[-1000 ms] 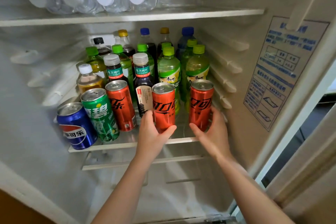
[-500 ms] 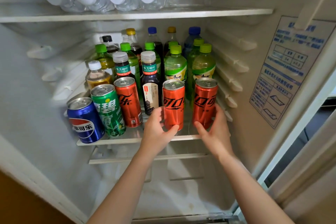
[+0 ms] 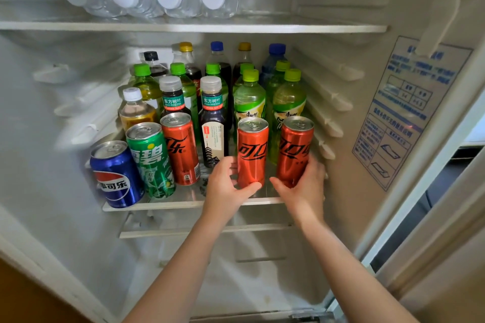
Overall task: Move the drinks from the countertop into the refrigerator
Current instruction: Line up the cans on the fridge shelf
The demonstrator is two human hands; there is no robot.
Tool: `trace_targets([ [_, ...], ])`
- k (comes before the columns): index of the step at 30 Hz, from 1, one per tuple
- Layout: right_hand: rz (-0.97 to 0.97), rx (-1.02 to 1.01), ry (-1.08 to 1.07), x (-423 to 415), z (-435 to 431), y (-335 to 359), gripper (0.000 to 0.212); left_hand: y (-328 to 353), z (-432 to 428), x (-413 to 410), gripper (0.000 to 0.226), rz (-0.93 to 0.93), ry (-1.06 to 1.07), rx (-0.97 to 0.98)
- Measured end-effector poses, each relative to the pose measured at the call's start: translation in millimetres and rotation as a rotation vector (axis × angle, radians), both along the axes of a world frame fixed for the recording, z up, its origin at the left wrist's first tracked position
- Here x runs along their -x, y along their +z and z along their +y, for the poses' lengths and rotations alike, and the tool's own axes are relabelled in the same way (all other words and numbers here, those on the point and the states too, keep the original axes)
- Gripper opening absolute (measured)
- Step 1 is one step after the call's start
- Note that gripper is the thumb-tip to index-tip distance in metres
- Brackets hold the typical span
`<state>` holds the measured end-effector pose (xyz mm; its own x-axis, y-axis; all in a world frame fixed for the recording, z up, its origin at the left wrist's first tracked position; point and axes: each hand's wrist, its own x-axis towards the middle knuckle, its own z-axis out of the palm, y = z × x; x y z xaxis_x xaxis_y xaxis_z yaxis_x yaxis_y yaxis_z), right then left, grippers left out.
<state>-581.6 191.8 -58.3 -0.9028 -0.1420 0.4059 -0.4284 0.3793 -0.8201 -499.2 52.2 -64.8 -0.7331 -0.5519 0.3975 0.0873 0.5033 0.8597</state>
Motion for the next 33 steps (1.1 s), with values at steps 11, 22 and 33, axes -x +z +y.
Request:
trace_targets([
  [11, 0.032, 0.048, 0.078, 5, 5, -5, 0.078, -3, 3, 2, 0.055, 0.001, 0.014, -0.009],
  [22, 0.045, -0.023, 0.127, 5, 8, -1, 0.074, 3, 5, 1, 0.049, -0.051, -0.057, 0.004],
  [33, 0.069, -0.024, 0.082, 4, 7, -4, 0.075, 6, 5, -8, 0.074, -0.075, -0.086, -0.043],
])
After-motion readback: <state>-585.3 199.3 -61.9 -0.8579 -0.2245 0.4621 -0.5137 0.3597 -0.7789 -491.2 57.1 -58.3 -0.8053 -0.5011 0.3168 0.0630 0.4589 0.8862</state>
